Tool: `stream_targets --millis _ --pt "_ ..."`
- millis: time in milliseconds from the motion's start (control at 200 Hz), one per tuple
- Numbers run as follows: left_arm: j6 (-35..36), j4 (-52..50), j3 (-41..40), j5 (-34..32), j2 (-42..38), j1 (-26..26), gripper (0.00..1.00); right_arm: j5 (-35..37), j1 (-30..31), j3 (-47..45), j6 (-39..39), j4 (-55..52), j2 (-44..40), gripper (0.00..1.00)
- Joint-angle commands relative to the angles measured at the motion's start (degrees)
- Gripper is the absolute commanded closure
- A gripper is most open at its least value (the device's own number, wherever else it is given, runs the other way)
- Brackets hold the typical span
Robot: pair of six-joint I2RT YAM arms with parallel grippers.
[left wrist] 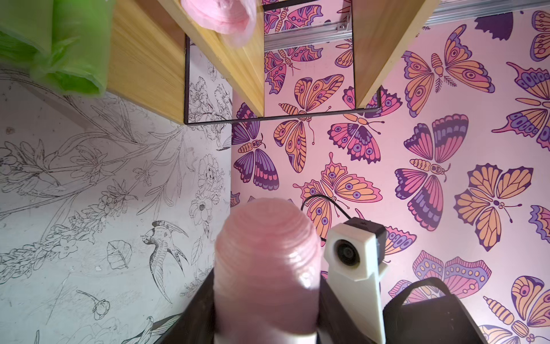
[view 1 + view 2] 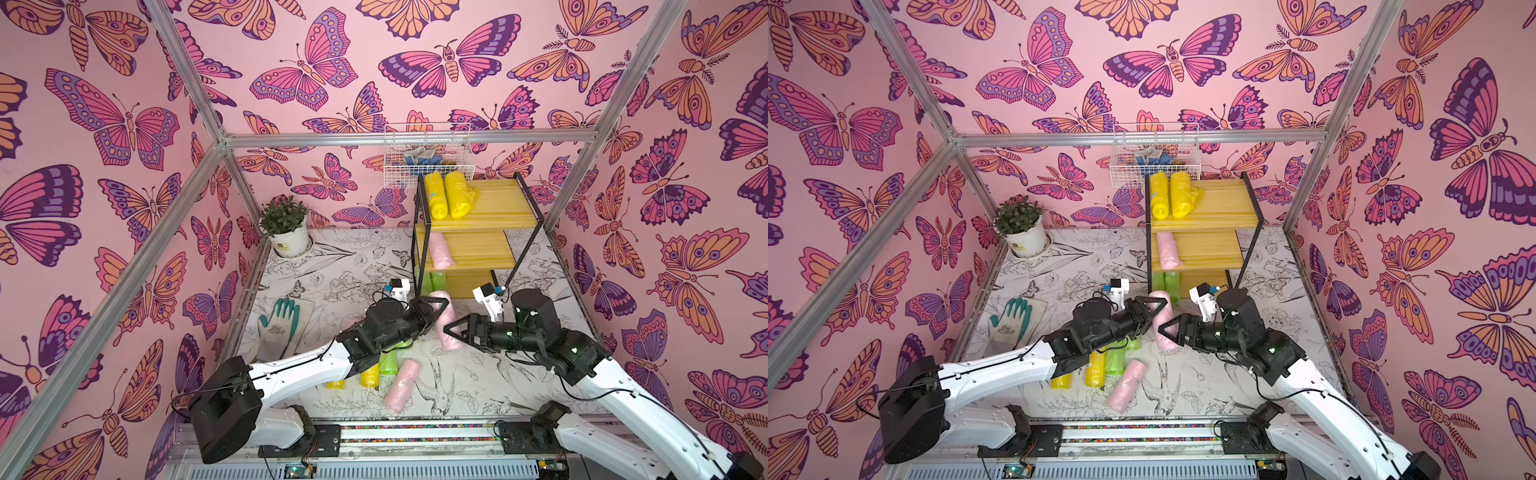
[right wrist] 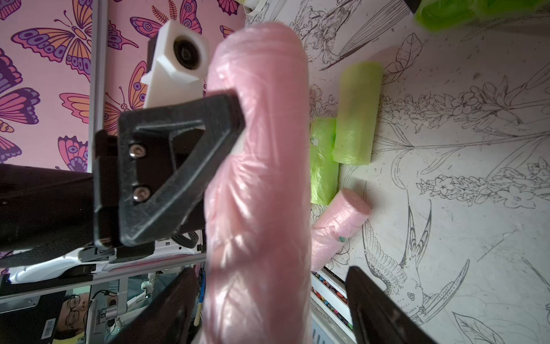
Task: Sort the rolls of trash bags by color and place them on the shelf
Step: Pick up the roll of trash bags from the center of the board, then place the roll of trash bags on the shelf.
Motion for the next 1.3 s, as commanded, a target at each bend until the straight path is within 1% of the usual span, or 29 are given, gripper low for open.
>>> stream_targets --millis 0,125,165,205,305,451,456,471,476,486,501,526,546,591,606,616,716,726,756,866,951,1016,1112,1297 --pt "-0.8 4.6 -0.2 0.7 0.4 -0.2 1.0 0.6 0.5 -0.6 1.1 2.4 0.0 0.21" --pt "-1.3 5.5 -0.5 0.9 0.4 -0.2 1.0 0.7 0.7 -0.7 1.2 2.9 0.3 0.25" --pt "-1.5 5.8 -0.5 1.0 0.4 -0.2 1.0 0.6 0.8 -0.7 1.3 3.3 0.5 0.28" --pt "-1.5 6.0 -0.6 1.0 0.4 -0.3 1.0 0.6 0.8 -0.7 1.6 3.8 0.7 0.33" --pt "-1.7 6.2 -0.6 1.0 0.3 -0.3 1.0 0.5 0.9 -0.8 2.1 4.6 1.0 0.52" --pt "-1.5 6.2 -0.7 1.3 0.4 -0.4 1.0 0.9 0.9 -0.4 1.8 4.1 1.0 0.89" --pt "-1.5 6.2 -0.7 1.3 0.4 -0.3 0.98 1.0 0.9 -0.4 1.8 4.0 1.0 0.91" --pt "-1.5 6.1 -0.7 1.4 0.4 -0.3 0.87 1.2 0.9 -0.3 1.7 3.8 1.0 0.94" --pt "-1.5 6.1 -0.7 1.4 0.4 -0.3 0.85 1.2 0.9 -0.3 1.6 3.8 0.9 0.95" --pt "-1.5 6.1 -0.8 1.4 0.4 -0.3 0.73 1.4 0.9 -0.2 1.6 3.6 0.8 0.97" --pt "-1.5 5.9 -0.9 1.4 0.5 -0.3 0.59 1.6 0.9 -0.1 1.5 3.4 0.7 1.0" --pt "-1.7 5.5 -1.0 1.3 0.4 -0.3 0.4 2.3 0.9 0.0 1.2 2.9 0.5 1.0" --pt "-1.7 4.9 -1.1 1.3 0.3 -0.3 0.3 2.8 0.9 0.1 1.0 2.6 0.3 1.0" --pt "-1.5 3.0 -1.0 1.1 -0.1 -0.3 0.13 4.0 0.9 0.1 0.7 2.1 -0.2 1.0" --pt "-1.4 2.0 -1.0 1.0 -0.4 -0.3 0.02 4.3 0.9 0.1 0.5 2.0 -0.5 1.0" --pt "-1.2 1.3 -1.0 1.0 -0.6 -0.3 0.0 4.7 0.9 0.2 0.4 1.8 -0.5 1.0" --pt "2.6 -9.5 0.9 0.2 -2.6 0.1 0.0 8.2 0.6 1.8 -2.3 -1.4 -1.0 1.0" --pt "3.4 -11.0 1.3 0.1 -4.3 0.1 0.0 8.4 0.4 2.1 -2.6 -1.6 -0.9 1.0" --pt "5.4 -15.8 2.4 -0.7 -5.9 0.1 0.0 8.9 0.2 2.9 -3.8 -2.5 -0.5 1.0" --pt "14.1 -33.6 7.7 -5.2 -9.9 0.2 0.0 9.6 -2.3 6.0 -7.6 -4.2 2.2 1.0" --pt "18.3 -42.5 9.7 -8.8 -12.8 0.1 0.01 9.5 -5.4 8.2 -10.3 -4.1 4.9 1.0" --pt "19.9 -45.4 9.3 -10.6 -15.4 0.2 0.02 9.3 -8.1 9.9 -12.0 -4.0 7.0 1.0" --pt "20.4 -47.2 7.2 -12.1 -19.0 0.1 0.02 9.3 -11.6 12.6 -13.6 -3.0 9.9 1.0" --pt "21.5 -49.7 4.6 -12.7 -22.4 0.1 0.03 14.1 -13.8 18.9 -18.4 -3.1 16.3 1.0"
